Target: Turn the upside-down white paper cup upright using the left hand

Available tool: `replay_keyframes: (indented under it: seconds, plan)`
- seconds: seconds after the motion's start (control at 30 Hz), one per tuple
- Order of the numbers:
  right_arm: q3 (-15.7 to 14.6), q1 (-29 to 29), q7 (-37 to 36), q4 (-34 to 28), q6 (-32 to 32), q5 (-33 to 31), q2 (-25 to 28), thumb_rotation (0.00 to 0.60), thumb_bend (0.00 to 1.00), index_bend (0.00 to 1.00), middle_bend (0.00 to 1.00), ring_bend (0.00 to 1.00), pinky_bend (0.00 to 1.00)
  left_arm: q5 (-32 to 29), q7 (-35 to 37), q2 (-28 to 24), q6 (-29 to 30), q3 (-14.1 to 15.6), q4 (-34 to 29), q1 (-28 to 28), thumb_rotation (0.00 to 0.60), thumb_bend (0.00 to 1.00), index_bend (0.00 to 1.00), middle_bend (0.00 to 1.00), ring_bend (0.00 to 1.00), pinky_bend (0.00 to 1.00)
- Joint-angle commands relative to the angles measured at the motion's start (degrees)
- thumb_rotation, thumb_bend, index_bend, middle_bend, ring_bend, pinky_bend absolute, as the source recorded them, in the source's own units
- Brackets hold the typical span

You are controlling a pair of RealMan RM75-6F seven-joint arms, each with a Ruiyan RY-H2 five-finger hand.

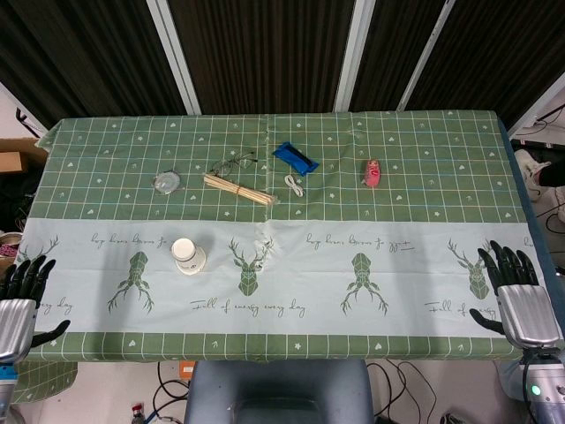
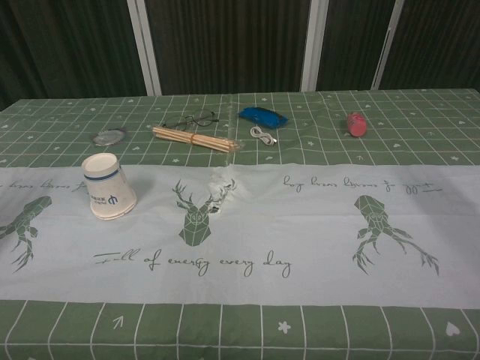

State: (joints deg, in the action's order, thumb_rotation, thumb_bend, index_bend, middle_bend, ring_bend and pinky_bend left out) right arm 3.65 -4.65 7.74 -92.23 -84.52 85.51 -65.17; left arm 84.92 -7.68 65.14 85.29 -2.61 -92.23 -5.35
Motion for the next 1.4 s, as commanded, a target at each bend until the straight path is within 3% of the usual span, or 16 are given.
replay_keyframes:
  seconds: [0.03, 0.43, 0.67, 0.8, 0.87, 1.1, 1.4]
  plan:
    - [0.0, 0.0, 0.0, 0.0, 0.0, 0.0, 0.0, 0.600, 0.00, 0.00, 0.00, 0.00, 0.00, 0.0, 0.0, 0.0, 0.0, 0.0, 0.0, 0.0, 0.600, 0.00, 0.00, 0.00, 0.00, 0.00]
    - [0.0, 0.0, -0.1, -0.1, 0.1, -0.1, 0.1, 0.600, 0.00, 0.00, 0.00, 0.00, 0.00, 0.6, 0.4, -0.1, -0.1, 0.0, -0.4, -0.3, 0.600, 0.00, 0.00, 0.00, 0.00, 0.00]
    - [0.1, -0.2, 0.1, -0.4, 0.5, -0.2, 0.4, 0.599, 0.00, 0.00, 0.00, 0.00, 0.00, 2.1, 2.4, 0.7, -6.3, -3.2, -3.6, -7.1, 0.599, 0.02, 0.00, 0.00, 0.00, 0.00]
    - [0.2, -0.4, 0.3, -0.7, 0.8, -0.4, 0.7, 0.600, 0.00, 0.00, 0.00, 0.00, 0.00, -1.1, 0.0, 2.3, -14.4, -6.5, -4.8, -13.7, 0.599, 0.03, 0.00, 0.00, 0.00, 0.00]
    - [0.2, -0.5, 0.3, -0.7, 0.9, -0.5, 0.7, 0.600, 0.00, 0.00, 0.00, 0.00, 0.00, -2.4, -0.9, 2.4, -15.1, -6.8, -5.1, -14.3, 0.599, 0.03, 0.00, 0.00, 0.00, 0.00]
    - [0.7, -1.0, 0.3, -0.3, 2.1, -1.9, 0.5, 0.600, 0.00, 0.00, 0.00, 0.00, 0.00, -11.0, -8.4, 8.3, -26.8, -11.2, -2.9, -25.0, 0.599, 0.04, 0.00, 0.00, 0.00, 0.00]
    - [1.1, -1.4, -1.1, 0.1, 2.9, -2.8, 0.7, 0.600, 0.00, 0.00, 0.00, 0.00, 0.00, -20.2, -19.2, 14.4, -31.4, -11.9, 0.7, -32.3, 0.600, 0.04, 0.00, 0.00, 0.00, 0.00]
